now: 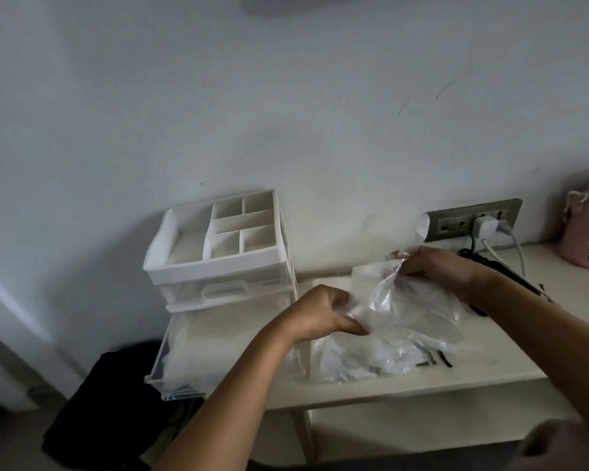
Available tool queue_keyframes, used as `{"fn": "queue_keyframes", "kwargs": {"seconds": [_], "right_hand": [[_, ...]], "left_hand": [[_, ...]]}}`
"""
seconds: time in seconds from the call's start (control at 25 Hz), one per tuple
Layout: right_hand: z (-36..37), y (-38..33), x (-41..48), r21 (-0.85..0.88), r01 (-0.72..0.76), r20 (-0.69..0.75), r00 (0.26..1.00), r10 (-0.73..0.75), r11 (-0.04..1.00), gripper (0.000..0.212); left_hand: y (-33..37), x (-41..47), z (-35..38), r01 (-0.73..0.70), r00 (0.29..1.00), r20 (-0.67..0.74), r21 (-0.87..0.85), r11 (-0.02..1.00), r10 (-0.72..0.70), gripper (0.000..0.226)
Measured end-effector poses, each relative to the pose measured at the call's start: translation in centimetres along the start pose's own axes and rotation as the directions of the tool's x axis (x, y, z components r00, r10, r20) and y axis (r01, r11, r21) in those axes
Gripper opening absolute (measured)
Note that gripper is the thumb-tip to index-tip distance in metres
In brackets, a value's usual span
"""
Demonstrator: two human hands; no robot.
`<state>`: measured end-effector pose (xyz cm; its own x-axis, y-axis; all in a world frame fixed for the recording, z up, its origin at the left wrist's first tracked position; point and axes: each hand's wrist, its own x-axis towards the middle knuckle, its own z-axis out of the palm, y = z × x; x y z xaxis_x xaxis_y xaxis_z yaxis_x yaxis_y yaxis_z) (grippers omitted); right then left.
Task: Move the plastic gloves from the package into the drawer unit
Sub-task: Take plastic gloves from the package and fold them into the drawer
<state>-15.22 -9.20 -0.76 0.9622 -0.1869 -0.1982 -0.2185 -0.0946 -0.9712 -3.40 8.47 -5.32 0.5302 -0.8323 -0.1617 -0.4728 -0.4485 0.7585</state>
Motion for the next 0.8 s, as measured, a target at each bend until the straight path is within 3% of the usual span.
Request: {"fn": "queue_keyframes", "kwargs": {"seconds": [0.16,0.24,0.44,0.52,0.56,0.68,0.8], "right_hand": [[-0.8,1.2,0.7,0.073,0.010,-0.175,0.985,0.003,0.997,0.019],[-1.3,2.4,1.8,0.096,-0.001,-0.225,0.974,0.023,0.995,0.020],[-2.0,5.4,4.1,-0.125,-0.125,-0.379,0.923,0.069,0.984,0.020],[-1.5,6.5,5.1,-0.352,-0.278,-0.396,0.910,0.127,0.894,0.029],[-1.5,7.4,5.6,-0.495,-0.340,-0.421,0.899,0.122,0.800,0.033],[-1.1,8.4,7.1,-0.669,-0.399,-0.445,0.891,0.092,0.627,0.049],[-0.1,8.0,7.4,-0.789,-0.489,-0.483,0.868,0.118,0.371,0.077]], "left_hand": [[0.2,-1.0,-0.5,0.003,0.981,-0.186,-0.297,0.955,-0.061,0.019],[0.8,-2.0,-1.5,0.004,0.968,-0.224,-0.432,0.902,-0.111,0.009],[0.7,-4.2,-4.5,0.073,0.940,-0.262,-0.467,0.881,-0.217,0.017],[0.4,-5.1,-5.4,0.068,0.948,-0.242,-0.481,0.874,-0.207,0.020],[0.2,-5.5,-5.7,0.053,0.951,-0.248,-0.460,0.886,-0.186,0.022],[-0.6,-7.1,-7.2,0.016,0.948,-0.288,-0.376,0.926,-0.133,0.032],[-1.7,-8.6,-8.7,0.005,0.959,-0.265,-0.333,0.943,-0.098,0.040]]}}
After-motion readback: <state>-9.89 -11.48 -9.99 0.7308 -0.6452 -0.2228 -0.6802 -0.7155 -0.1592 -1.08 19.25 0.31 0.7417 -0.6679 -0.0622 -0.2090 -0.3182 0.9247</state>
